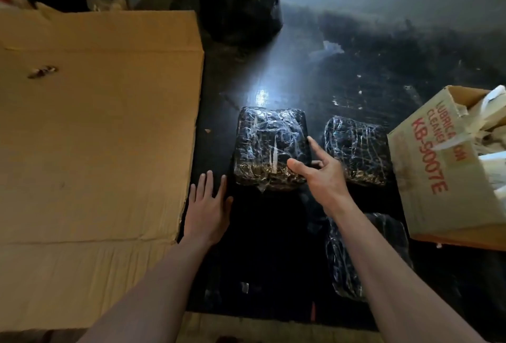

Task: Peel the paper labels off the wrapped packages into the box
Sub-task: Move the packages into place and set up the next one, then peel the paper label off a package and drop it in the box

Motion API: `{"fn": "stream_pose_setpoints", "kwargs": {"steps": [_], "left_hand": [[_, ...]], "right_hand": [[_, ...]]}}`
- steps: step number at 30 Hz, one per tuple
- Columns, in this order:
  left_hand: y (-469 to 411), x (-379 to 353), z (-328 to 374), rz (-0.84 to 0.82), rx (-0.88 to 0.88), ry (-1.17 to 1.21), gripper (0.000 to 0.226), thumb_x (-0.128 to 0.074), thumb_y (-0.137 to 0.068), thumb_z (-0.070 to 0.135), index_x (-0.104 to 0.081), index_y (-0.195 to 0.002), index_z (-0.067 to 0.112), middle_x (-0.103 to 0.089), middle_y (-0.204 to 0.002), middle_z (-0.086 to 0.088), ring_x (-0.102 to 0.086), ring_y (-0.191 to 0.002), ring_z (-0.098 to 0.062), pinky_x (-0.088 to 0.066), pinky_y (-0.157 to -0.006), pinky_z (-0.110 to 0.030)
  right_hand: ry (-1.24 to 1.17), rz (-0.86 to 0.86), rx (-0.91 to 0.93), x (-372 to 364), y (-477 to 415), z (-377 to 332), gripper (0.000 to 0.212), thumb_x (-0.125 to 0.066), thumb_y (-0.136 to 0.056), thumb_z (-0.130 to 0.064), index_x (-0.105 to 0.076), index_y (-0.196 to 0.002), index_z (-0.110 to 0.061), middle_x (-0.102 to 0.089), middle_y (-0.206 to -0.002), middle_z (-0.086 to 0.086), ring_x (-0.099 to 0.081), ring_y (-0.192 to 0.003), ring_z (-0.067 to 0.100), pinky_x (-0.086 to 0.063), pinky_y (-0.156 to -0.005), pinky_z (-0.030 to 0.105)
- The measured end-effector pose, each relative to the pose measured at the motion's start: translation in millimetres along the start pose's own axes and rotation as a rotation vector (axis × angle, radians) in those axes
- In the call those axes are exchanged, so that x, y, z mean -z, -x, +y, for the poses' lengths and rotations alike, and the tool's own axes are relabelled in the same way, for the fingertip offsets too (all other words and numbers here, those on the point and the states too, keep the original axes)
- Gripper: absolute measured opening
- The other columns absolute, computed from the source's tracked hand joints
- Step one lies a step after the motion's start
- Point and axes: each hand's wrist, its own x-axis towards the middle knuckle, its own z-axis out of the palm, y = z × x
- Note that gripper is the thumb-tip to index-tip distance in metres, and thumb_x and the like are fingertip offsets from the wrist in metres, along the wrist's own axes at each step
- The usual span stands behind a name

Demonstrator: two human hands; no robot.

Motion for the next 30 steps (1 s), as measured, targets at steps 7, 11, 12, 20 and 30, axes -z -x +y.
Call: {"fn": "stream_pose_setpoints", "kwargs": {"steps": [7,11,12,20,30], "left_hand": [[3.5,7.1,-1.0,-0.118,-0.049,-0.086,0.068,-0.039,-0.105,0.034,-0.007,-0.162,0.013,0.013,-0.167,-0.021,0.014,-0.154,-0.038,0.000,-0.125,-0.052],[3.6,16.0,-1.9,-0.202,-0.070,-0.168,0.073,-0.037,-0.107,0.030,0.010,-0.160,0.010,0.024,-0.164,-0.021,0.021,-0.152,-0.038,0.004,-0.125,-0.051],[2.9,16.3,-3.4,-0.213,-0.074,-0.161,0.073,-0.035,-0.108,0.030,0.013,-0.159,0.012,0.024,-0.164,-0.020,0.022,-0.152,-0.037,0.004,-0.125,-0.050],[7.5,9.0,-12.1,-0.160,-0.040,-0.038,0.061,-0.023,-0.108,0.043,-0.002,-0.163,0.024,0.008,-0.169,-0.014,0.010,-0.155,-0.032,-0.001,-0.126,-0.048],[11.4,12.4,-12.5,-0.196,-0.014,-0.029,0.063,-0.025,-0.108,0.047,-0.003,-0.162,0.025,0.008,-0.169,-0.015,0.010,-0.155,-0.032,-0.001,-0.126,-0.046]], "right_hand": [[-0.023,0.012,0.017,-0.9,74.5,19.2,0.077,-0.083,-0.082,-0.033,-0.046,-0.149,-0.040,-0.058,-0.143,-0.009,-0.054,-0.127,0.007,-0.042,-0.111,0.030],[0.004,0.038,0.009,-2.4,116.5,39.3,0.075,-0.081,-0.084,-0.033,-0.045,-0.150,-0.039,-0.050,-0.150,-0.008,-0.045,-0.136,0.012,-0.035,-0.108,0.029],[0.012,0.036,-0.002,-2.7,124.4,44.7,0.076,-0.082,-0.084,-0.033,-0.045,-0.150,-0.040,-0.051,-0.150,-0.006,-0.045,-0.137,0.012,-0.035,-0.107,0.028],[0.083,0.056,-0.032,-5.3,161.7,74.5,0.078,-0.081,-0.084,-0.036,-0.042,-0.151,-0.042,-0.047,-0.155,-0.007,-0.040,-0.142,0.009,-0.034,-0.119,0.036],[0.294,-0.014,-0.109,-14.6,173.9,102.4,0.084,-0.073,-0.088,-0.050,-0.026,-0.158,-0.042,-0.047,-0.155,-0.002,-0.042,-0.143,0.020,-0.042,-0.113,0.042]]}}
